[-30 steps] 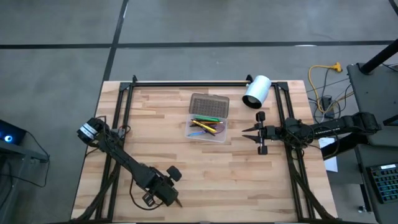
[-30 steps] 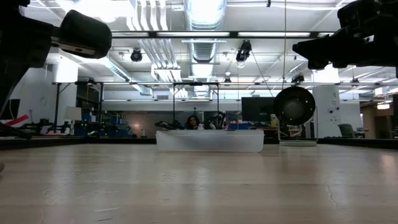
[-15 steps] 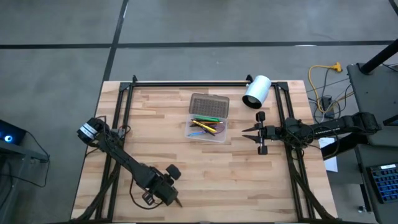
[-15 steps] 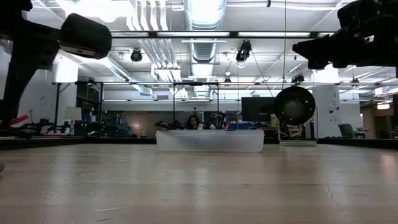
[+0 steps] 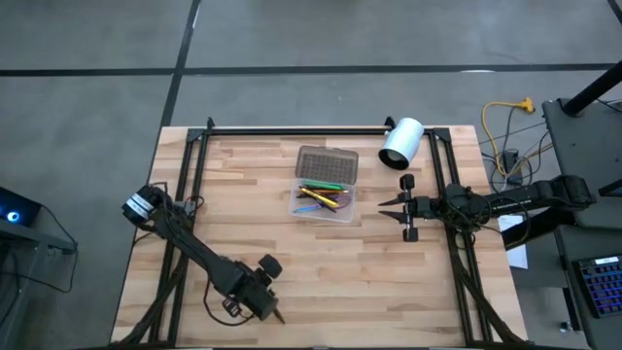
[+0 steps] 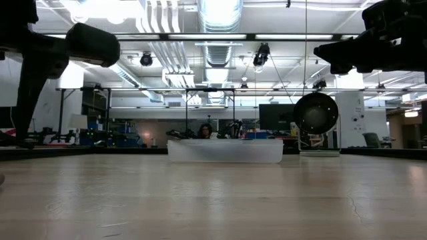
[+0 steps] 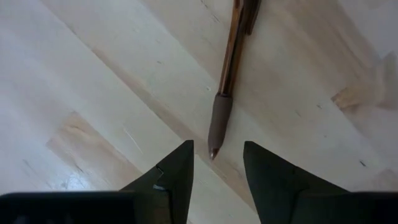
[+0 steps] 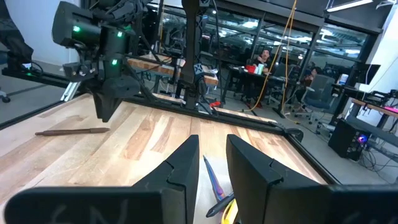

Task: Pick & place school supplies into a supply box
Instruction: Put the brown pen into the supply box

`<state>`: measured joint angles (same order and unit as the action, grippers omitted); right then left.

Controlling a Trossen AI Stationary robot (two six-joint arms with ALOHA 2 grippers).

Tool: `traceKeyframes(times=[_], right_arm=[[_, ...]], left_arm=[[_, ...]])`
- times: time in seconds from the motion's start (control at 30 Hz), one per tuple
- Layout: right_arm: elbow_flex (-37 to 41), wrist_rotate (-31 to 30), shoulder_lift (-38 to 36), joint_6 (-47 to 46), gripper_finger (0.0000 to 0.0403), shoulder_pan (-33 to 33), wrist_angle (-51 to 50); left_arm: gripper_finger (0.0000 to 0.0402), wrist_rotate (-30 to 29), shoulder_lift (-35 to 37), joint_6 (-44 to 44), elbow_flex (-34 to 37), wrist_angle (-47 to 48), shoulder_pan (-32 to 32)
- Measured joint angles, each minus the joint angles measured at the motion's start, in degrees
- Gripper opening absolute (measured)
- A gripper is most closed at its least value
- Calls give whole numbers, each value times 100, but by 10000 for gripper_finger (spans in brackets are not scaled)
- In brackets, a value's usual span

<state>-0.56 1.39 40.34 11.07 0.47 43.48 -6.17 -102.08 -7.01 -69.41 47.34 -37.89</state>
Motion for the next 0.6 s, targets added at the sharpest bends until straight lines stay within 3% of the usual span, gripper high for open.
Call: traceKeyframes(times=[0.6], right_arm=[[0, -2, -1, 0, 73, -1, 0]], left_arm=[[125, -29, -76, -238, 0, -76, 7]])
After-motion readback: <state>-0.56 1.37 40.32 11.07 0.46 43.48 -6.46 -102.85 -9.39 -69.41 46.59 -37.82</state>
